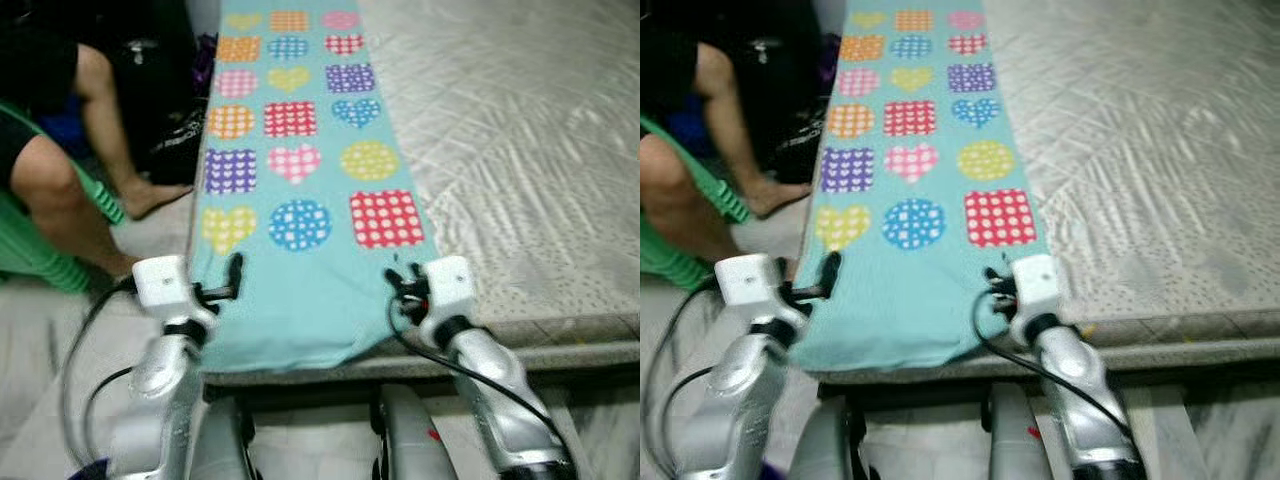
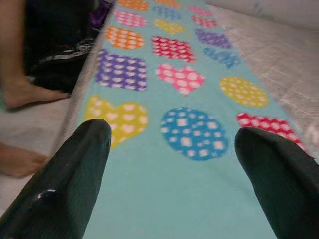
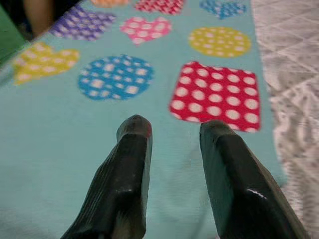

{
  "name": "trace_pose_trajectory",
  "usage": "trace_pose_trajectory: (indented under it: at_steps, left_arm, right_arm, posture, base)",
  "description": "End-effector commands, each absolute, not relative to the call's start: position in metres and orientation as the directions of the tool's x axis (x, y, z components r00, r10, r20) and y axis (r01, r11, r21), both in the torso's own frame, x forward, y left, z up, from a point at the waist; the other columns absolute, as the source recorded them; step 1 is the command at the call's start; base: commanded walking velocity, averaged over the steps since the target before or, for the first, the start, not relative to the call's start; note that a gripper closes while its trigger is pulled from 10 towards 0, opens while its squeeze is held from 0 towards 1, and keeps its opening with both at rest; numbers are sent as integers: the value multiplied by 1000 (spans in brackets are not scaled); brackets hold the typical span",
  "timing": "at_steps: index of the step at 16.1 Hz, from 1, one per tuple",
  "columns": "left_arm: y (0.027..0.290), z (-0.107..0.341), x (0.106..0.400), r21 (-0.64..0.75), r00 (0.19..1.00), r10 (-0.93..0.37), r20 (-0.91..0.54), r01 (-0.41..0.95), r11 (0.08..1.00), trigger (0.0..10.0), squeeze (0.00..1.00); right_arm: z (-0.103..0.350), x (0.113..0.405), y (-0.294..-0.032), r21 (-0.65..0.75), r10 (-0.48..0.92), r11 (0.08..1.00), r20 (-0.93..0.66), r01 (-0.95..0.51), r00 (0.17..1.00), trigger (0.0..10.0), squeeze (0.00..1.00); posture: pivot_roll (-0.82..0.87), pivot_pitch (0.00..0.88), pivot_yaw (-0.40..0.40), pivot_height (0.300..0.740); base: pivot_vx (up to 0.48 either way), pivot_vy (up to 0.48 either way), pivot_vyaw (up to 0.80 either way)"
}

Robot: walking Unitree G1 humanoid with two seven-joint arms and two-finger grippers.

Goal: Clean up the room

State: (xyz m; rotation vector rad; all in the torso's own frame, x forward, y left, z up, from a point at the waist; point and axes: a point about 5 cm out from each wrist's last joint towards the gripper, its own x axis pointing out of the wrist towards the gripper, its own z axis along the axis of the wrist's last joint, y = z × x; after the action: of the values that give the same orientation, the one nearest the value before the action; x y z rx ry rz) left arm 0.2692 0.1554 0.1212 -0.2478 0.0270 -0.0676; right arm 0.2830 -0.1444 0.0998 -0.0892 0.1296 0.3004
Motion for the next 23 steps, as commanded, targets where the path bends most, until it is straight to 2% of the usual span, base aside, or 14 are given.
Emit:
trace_pose_trajectory:
  at_steps: [1, 6, 7, 8, 9, 12, 13, 14, 18, 19, 20, 21, 23]
  left_arm:
    - [165, 117, 265, -233, 998, -33, -47, 21, 972, 10000, 0]
    - [164, 116, 265, -234, 998, -31, -54, 18, 972, 10000, 0]
    - [164, 116, 264, -235, 998, -32, -57, 18, 972, 10000, 0]
    - [164, 115, 264, -236, 998, -31, -61, 16, 972, 10000, 0]
    - [165, 114, 264, -235, 997, -33, -76, 15, 972, 10000, 0]
    - [166, 109, 263, -224, 992, -36, -118, 8, 975, 10000, 0]
    - [166, 108, 263, -224, 992, -38, -121, 10, 975, 10000, 0]
    - [166, 109, 262, -229, 991, -40, -125, 11, 973, 10000, 0]
    - [157, 109, 252, -245, 986, -90, -142, 53, 968, 10000, 0]
    - [156, 109, 250, -245, 985, -95, -144, 58, 968, 10000, 0]
    - [155, 109, 249, -245, 984, -100, -147, 61, 968, 10000, 0]
    - [154, 110, 249, -249, 984, -103, -148, 64, 966, 10000, 0]
    - [142, 115, 244, -296, 963, -231, -138, 183, 938, 10000, 0]
  right_arm:
    - [101, 282, -137, -30, 312, 947, -132, -319, 941, 10000, 1000]
    - [102, 281, -139, -33, 302, 951, -131, -309, 944, 10000, 1000]
    - [102, 281, -140, -37, 293, 953, -137, -301, 946, 10000, 745]
    - [102, 281, -140, -40, 288, 954, -138, -296, 948, 10000, 396]
    - [105, 283, -141, -43, 271, 959, -145, -280, 952, 10000, 0]
    - [106, 287, -137, -42, 236, 968, -168, -247, 957, 10000, 0]
    - [105, 287, -136, -37, 229, 970, -170, -238, 958, 10000, 553]
    - [105, 288, -133, -28, 222, 973, -170, -230, 960, 10000, 1000]
    - [106, 294, -118, 3, 221, 975, -175, -224, 959, 10000, 976]
    - [106, 295, -116, 3, 219, 975, -179, -222, 959, 10000, 133]
    - [105, 298, -111, 4, 212, 977, -184, -215, 960, 10000, 0]
    - [105, 301, -107, 0, 205, 978, -182, -208, 962, 10000, 0]
    - [106, 310, -95, -4, 187, 982, -167, -191, 968, 10000, 0]
  posture:
    - [-180, 181, 37, 576]
    - [-181, 187, 37, 576]
    - [-179, 190, 36, 576]
    - [-179, 196, 37, 576]
    - [-176, 204, 39, 576]
    - [-165, 230, 41, 576]
    - [-164, 232, 41, 576]
    - [-154, 246, 42, 576]
    - [-126, 278, 47, 576]
    - [-123, 282, 47, 576]
    - [-120, 286, 48, 576]
    - [-117, 288, 48, 576]
    - [-98, 293, 52, 576]
  base:
    - [0, 0, 0]
    - [0, 0, 0]
    - [0, 0, 0]
    - [0, 0, 0]
    - [0, 0, 0]
    - [0, 0, 0]
    - [0, 0, 0]
    - [0, 0, 0]
    - [0, 0, 0]
    - [0, 0, 0]
    - [0, 0, 0]
    - [0, 0, 0]
    - [0, 0, 0]
